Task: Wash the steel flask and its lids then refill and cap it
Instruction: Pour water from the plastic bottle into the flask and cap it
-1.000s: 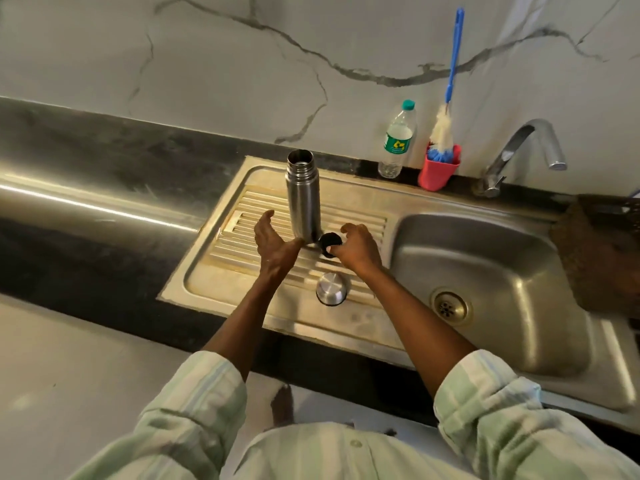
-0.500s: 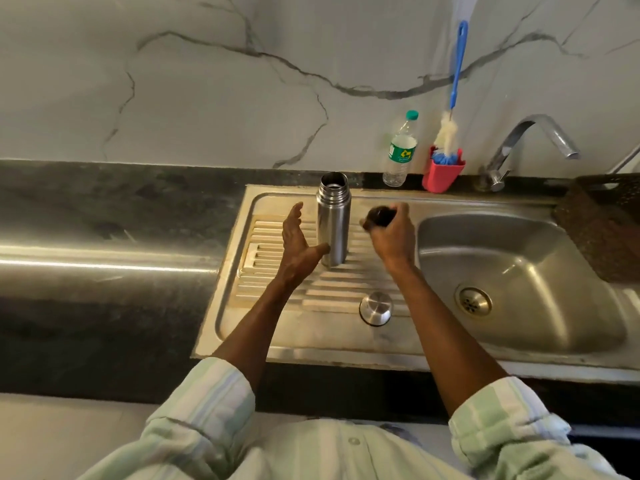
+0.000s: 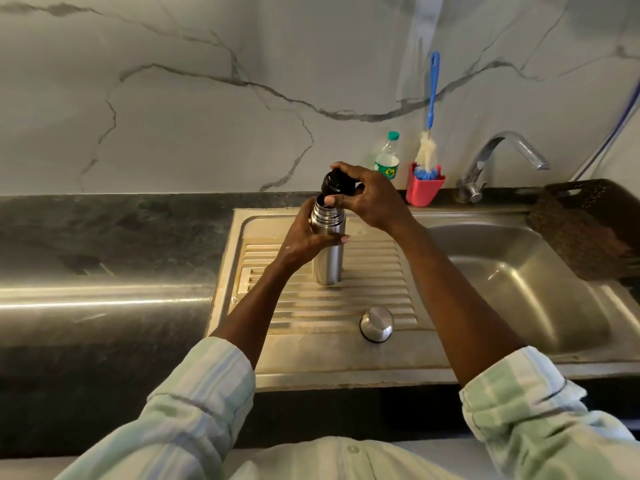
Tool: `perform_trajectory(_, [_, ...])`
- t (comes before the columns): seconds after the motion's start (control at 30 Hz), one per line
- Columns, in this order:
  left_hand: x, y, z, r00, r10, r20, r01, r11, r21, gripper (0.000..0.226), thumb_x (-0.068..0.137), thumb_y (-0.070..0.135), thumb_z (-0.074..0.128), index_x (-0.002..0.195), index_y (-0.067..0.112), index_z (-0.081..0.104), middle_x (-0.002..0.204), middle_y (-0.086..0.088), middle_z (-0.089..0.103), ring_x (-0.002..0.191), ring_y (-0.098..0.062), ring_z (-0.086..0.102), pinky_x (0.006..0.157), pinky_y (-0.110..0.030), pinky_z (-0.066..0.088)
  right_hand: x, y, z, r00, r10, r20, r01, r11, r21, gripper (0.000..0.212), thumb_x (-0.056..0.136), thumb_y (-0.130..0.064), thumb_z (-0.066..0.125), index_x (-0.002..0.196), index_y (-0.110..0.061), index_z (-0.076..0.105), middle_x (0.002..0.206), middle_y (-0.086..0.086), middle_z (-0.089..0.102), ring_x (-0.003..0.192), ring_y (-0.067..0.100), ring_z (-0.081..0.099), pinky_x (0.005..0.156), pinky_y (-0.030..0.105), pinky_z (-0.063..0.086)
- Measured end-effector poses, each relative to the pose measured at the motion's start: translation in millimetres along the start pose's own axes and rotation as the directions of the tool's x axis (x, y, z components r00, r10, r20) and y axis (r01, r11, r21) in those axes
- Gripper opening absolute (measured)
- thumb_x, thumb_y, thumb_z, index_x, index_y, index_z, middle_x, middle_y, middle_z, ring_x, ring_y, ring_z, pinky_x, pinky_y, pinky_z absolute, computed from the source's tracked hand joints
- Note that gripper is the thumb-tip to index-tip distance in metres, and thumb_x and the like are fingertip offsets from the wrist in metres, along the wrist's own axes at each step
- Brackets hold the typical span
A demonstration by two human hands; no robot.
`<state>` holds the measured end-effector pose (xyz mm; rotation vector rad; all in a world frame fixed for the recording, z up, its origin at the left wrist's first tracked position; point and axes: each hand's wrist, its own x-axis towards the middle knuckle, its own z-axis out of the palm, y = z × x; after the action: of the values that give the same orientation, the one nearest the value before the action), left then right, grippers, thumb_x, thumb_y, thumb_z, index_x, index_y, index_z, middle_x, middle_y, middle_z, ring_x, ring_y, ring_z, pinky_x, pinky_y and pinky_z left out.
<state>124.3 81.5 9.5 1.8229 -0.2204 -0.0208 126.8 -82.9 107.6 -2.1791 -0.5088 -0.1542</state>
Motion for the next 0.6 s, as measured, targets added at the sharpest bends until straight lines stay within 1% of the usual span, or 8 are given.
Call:
perform_trajectory(0.03, [2, 0, -1, 1.000, -0.004, 0.014, 0.004, 1.000, 0.006, 0.093, 0.062, 0.031, 0.095, 0.139, 0.020, 0.045, 0.125, 0.000, 0.064, 0.112, -0.015, 0.065, 0.095, -0.042, 0.056, 3, -1, -2, 0.999, -0.001, 0.032, 0.002, 1.000, -0.009, 0.067, 0.082, -0.030, 0.077, 0.141, -0.014, 0.051, 0.135, 0.007, 0.060, 0.121, 0.015, 0.055, 0.095, 0.016, 0.046])
perform_trajectory(0.07, [3, -1, -2, 1.000, -0.006, 0.022, 0.006, 1.000, 0.021, 0.090, 0.061, 0.032, 0.094, 0.138, 0.020, 0.047, 0.124, 0.000, 0.065, 0.111, -0.015, 0.065, 0.096, -0.043, 0.056, 6, -3, -4, 0.998, -0.007, 0.065, 0.009, 1.000, -0.024, 0.067, 0.083, -0.030, 0.077, 0.142, -0.015, 0.050, 0.137, 0.007, 0.058, 0.121, 0.013, 0.053, 0.092, 0.012, 0.043])
perform_trajectory(0.1, [3, -1, -1, 1.000, -0.010, 0.020, 0.010, 0.999, 0.032, 0.086, 0.062, 0.031, 0.094, 0.135, 0.020, 0.050, 0.121, 0.001, 0.067, 0.109, -0.014, 0.065, 0.095, -0.042, 0.056, 8, -5, -4, 0.995, -0.012, 0.102, 0.016, 0.999, -0.041, 0.067, 0.083, -0.030, 0.076, 0.142, -0.015, 0.049, 0.138, 0.006, 0.058, 0.120, 0.010, 0.052, 0.092, 0.012, 0.042])
perform_trajectory(0.2, [3, -2, 0, 1.000, -0.008, -0.004, 0.008, 0.999, 0.034, 0.076, 0.064, 0.027, 0.093, 0.130, 0.018, 0.055, 0.117, 0.001, 0.068, 0.105, -0.012, 0.066, 0.092, -0.035, 0.056, 12, -7, -4, 0.981, 0.007, 0.196, 0.004, 0.998, -0.057, 0.068, 0.083, -0.030, 0.076, 0.143, -0.016, 0.047, 0.139, 0.006, 0.056, 0.117, 0.008, 0.051, 0.096, 0.021, 0.042])
perform_trajectory(0.37, [5, -4, 0, 0.999, -0.031, -0.013, 0.032, 0.999, 0.039, 0.071, 0.065, 0.023, 0.092, 0.127, 0.018, 0.057, 0.115, 0.001, 0.069, 0.104, -0.013, 0.067, 0.089, -0.031, 0.056, 9, -2, -1, 0.955, 0.079, 0.287, -0.052, 0.993, -0.102, 0.064, 0.082, -0.025, 0.077, 0.140, -0.019, 0.051, 0.133, 0.005, 0.061, 0.119, 0.018, 0.055, 0.098, 0.031, 0.045])
perform_trajectory(0.47, [6, -5, 1, 0.999, -0.030, -0.019, 0.031, 0.999, 0.038, 0.071, 0.066, 0.021, 0.092, 0.127, 0.019, 0.057, 0.116, 0.001, 0.070, 0.106, -0.013, 0.067, 0.090, -0.032, 0.056, 5, 0, 6, 0.958, 0.095, 0.272, -0.068, 0.992, -0.108, 0.063, 0.082, -0.023, 0.077, 0.140, -0.021, 0.052, 0.132, 0.004, 0.062, 0.120, 0.019, 0.055, 0.091, 0.025, 0.040])
perform_trajectory(0.53, [5, -5, 0, 0.999, -0.035, -0.017, 0.035, 0.999, 0.038, 0.071, 0.067, 0.020, 0.091, 0.128, 0.019, 0.056, 0.117, 0.000, 0.069, 0.106, -0.013, 0.066, 0.089, -0.030, 0.055, 7, -1, 4, 0.947, 0.115, 0.300, -0.078, 0.988, -0.132, 0.068, 0.086, -0.022, 0.074, 0.146, -0.020, 0.043, 0.142, 0.004, 0.053, 0.129, 0.020, 0.049, 0.095, 0.024, 0.036])
perform_trajectory(0.6, [6, -5, 0, 1.000, -0.029, -0.010, 0.029, 0.999, 0.040, 0.071, 0.067, 0.018, 0.091, 0.128, 0.017, 0.055, 0.116, 0.000, 0.069, 0.104, -0.013, 0.067, 0.086, -0.027, 0.055, 10, -3, -1, 0.913, 0.138, 0.383, -0.085, 0.985, -0.153, 0.068, 0.092, -0.017, 0.066, 0.151, -0.017, 0.033, 0.155, 0.002, 0.037, 0.140, 0.020, 0.036, 0.106, 0.025, 0.032])
